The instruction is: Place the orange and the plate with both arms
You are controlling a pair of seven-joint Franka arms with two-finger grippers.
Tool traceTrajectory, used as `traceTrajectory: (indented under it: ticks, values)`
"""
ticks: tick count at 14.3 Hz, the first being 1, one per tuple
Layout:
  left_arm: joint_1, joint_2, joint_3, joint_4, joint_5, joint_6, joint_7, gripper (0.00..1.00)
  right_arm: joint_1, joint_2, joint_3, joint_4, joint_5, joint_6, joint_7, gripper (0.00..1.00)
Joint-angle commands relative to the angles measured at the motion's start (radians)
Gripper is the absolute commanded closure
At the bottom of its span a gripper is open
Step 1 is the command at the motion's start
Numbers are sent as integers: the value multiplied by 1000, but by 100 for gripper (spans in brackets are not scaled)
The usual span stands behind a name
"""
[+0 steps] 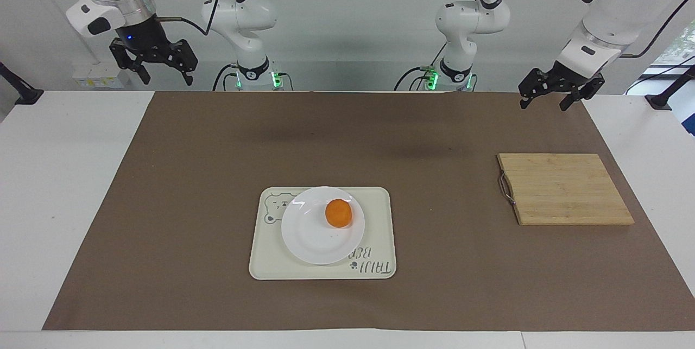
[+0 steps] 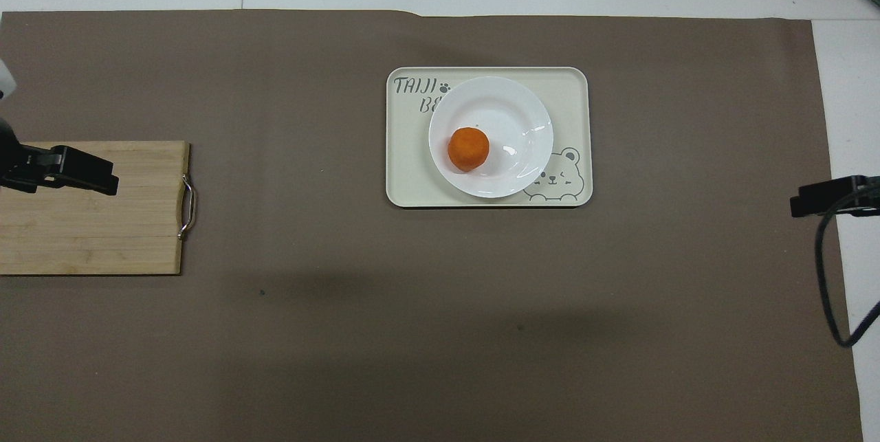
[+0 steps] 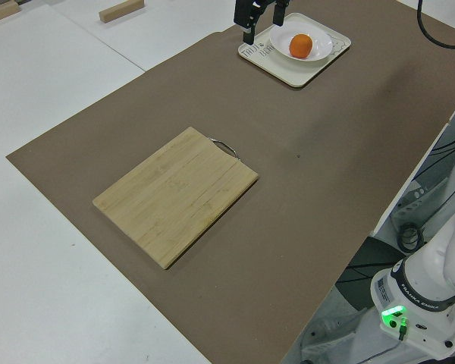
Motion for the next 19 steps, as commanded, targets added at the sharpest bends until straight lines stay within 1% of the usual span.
traceTrajectory:
  ticks: [1,3,4,19]
  values:
    - [14,5,-8,15,-3,-4,5,0,0,19,4,38,-7,-7,28,0]
    - [14,5,-8,15,-3,-4,5,0,-2,-20,4,-26,-7,-1,31,0]
    - [14,5,-8,15,-3,-4,5,0,-2,-24,3,-35,-8,2,30,0]
    - [13,5,-8,15,-3,-4,5,0,-8,-22,3,-31,12,5,19,0]
